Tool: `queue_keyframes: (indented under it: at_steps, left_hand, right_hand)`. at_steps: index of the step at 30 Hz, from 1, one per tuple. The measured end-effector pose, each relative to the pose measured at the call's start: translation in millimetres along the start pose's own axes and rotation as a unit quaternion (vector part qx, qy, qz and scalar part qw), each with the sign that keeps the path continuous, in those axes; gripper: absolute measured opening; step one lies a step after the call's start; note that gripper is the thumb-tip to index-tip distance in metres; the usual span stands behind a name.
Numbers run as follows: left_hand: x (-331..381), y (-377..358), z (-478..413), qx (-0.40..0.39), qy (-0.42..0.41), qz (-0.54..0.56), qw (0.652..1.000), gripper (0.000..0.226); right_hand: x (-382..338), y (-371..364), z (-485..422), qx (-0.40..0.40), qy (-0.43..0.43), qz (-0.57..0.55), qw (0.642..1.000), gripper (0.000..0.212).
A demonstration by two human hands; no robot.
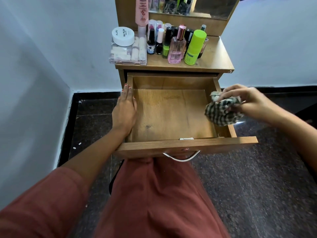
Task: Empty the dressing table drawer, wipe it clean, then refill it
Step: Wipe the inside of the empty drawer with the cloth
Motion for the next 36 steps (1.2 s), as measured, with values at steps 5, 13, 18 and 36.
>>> queue_keyframes:
  at_steps: [5, 13, 18, 36]
  left_hand:
    - [0.4, 0.4, 0.3, 0.001, -0.001, 0.003, 1.0, 0.044]
    - [0.4, 0.4, 1.2, 0.004, -0.001, 0.002, 1.0, 0.044]
    - [-0.1, -0.1, 1.5, 0.007, -0.002, 0.006, 1.0, 0.044]
    - [0.0, 0.8, 1.7, 0.006, -0.012, 0.006, 1.0, 0.044]
  right_hand:
    - [-0.1, 16.6, 14.6, 0.086, -0.021, 0.132, 0.987, 0.049]
    - [44.7, -13.2, 23.1, -0.067, -0.131, 0.205, 0.968, 0.056]
    - [53.6, -20.4, 17.1, -0.067, -0.104, 0.263, 0.957, 0.062]
    - [46.6, -11.8, -50.2, 0.147, -0.08, 0.207, 0.964, 0.051]
Point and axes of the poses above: each hand's wrist, its own z-axis away from the middle knuckle, its own y-axis out of the back of the hand, x = y × z, the point moved 2 cm from there along -z, towards the middle knuckle, and after that the axes turned 3 degrees about -y, right-handed, at the moved point
